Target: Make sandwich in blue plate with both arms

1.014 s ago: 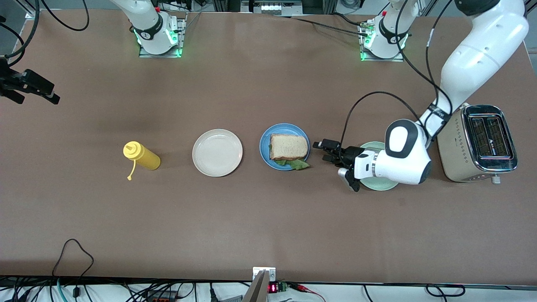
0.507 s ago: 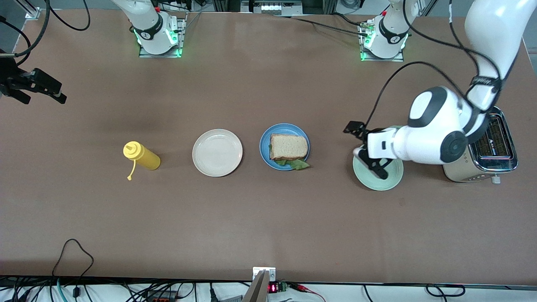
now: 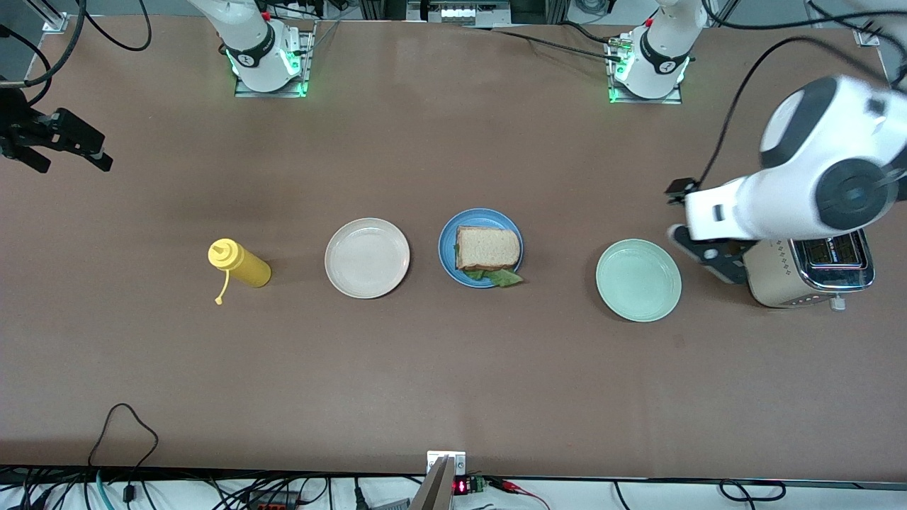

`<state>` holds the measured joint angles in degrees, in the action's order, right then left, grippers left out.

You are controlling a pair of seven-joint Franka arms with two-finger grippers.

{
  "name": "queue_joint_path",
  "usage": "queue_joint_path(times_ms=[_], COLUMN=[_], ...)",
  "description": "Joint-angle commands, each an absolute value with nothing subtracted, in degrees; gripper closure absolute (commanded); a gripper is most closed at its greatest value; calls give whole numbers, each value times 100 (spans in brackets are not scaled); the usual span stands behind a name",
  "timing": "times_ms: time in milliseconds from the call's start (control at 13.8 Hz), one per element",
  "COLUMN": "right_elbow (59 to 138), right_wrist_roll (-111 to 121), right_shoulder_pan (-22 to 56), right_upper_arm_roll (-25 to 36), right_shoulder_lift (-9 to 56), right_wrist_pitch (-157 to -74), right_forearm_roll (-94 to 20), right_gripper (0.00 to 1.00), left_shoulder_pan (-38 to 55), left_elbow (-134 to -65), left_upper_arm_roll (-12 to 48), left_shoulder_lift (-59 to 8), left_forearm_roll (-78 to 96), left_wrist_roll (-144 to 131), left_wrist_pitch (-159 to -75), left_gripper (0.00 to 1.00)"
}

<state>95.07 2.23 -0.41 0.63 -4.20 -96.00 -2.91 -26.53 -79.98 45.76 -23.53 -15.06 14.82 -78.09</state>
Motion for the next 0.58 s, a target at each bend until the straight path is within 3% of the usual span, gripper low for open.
queue_joint_path(times_ms=[0,145,290,507], right_elbow=[9475,9448,9448,9413], right_wrist_roll=[184,132,97,211], right_shoulder_pan=[-9,-9,9,-26], right_upper_arm_roll=[35,26,18,26], right_shoulder_lift=[-466,-448,-457,-387], right_wrist_pitch=[-9606,-9589,-9571,-9642], right_forearm_roll=[-63,35,35,9], right_gripper=[0,0,0,0], left_shoulder_pan=[-1842,-1032,-477,121], left_elbow=[-7822,-7979,-8688,-9736], left_upper_arm_roll=[3435,2020,1024,135], left_shoulder_lift=[-1699,-1320,-768,-72], left_forearm_roll=[-1539,-988,-284,-44], left_wrist_roll=[1441,1319,926,439], left_wrist_pitch=[-7620,-7925,-8609,-9692], left_gripper=[0,0,0,0])
